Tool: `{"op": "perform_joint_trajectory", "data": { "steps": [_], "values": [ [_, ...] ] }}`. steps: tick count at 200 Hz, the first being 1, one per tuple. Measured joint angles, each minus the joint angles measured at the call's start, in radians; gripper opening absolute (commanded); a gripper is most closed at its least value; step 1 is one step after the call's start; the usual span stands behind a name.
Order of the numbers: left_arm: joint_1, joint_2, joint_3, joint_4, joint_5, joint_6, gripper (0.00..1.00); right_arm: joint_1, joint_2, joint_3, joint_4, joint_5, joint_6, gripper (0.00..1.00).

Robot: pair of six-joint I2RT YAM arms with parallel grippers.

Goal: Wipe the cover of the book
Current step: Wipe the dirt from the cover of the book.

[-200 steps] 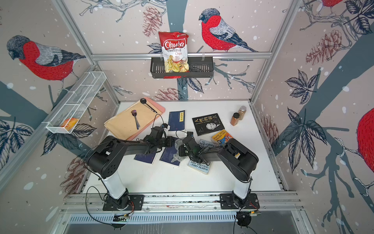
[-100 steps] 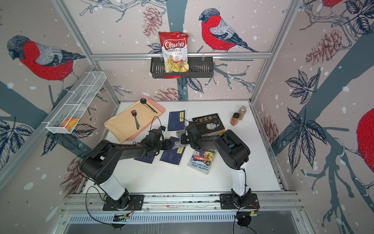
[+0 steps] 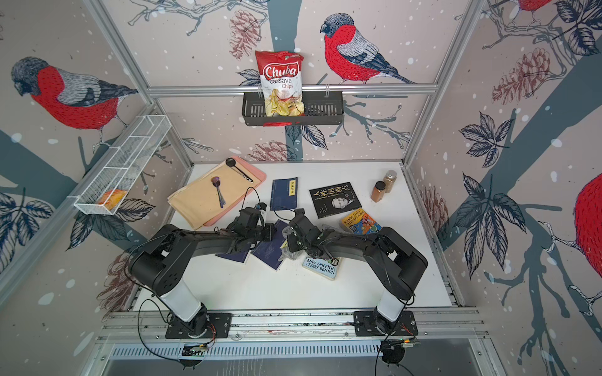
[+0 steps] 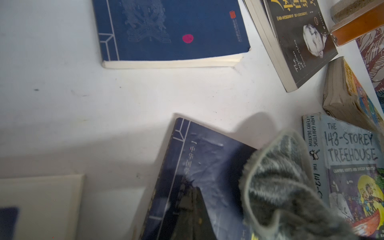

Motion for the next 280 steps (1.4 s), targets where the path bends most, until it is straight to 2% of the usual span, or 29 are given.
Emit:
{"op": "perform_joint_trajectory", "data": {
  "steps": [54,81,125,170,221,280],
  "values": [
    [0.004,0.007,0.005,0.016,-0.052,0.002,0.0,-0.069,0.094,-0.042,0.178,-0.095,0.076,0.0],
    [0.004,0.003,0.0,0.016,-0.058,0.007,0.0,-0.142,0.174,0.016,0.251,-0.133,0.075,0.0],
    [0.003,-0.009,-0.014,0.017,-0.049,0.007,0.0,-0.199,0.231,0.117,0.222,-0.118,0.03,0.0],
    [0.003,-0.02,-0.009,-0.005,-0.04,0.008,0.0,-0.18,0.146,0.124,0.053,-0.027,-0.043,0.0],
    [0.002,-0.05,0.07,-0.196,-0.027,0.026,0.0,-0.105,0.009,0.173,-0.03,0.034,-0.109,0.0],
    [0.066,-0.064,0.103,-0.25,-0.065,0.026,0.0,-0.026,0.089,0.226,-0.024,0.028,-0.106,0.0]
  ]
}}
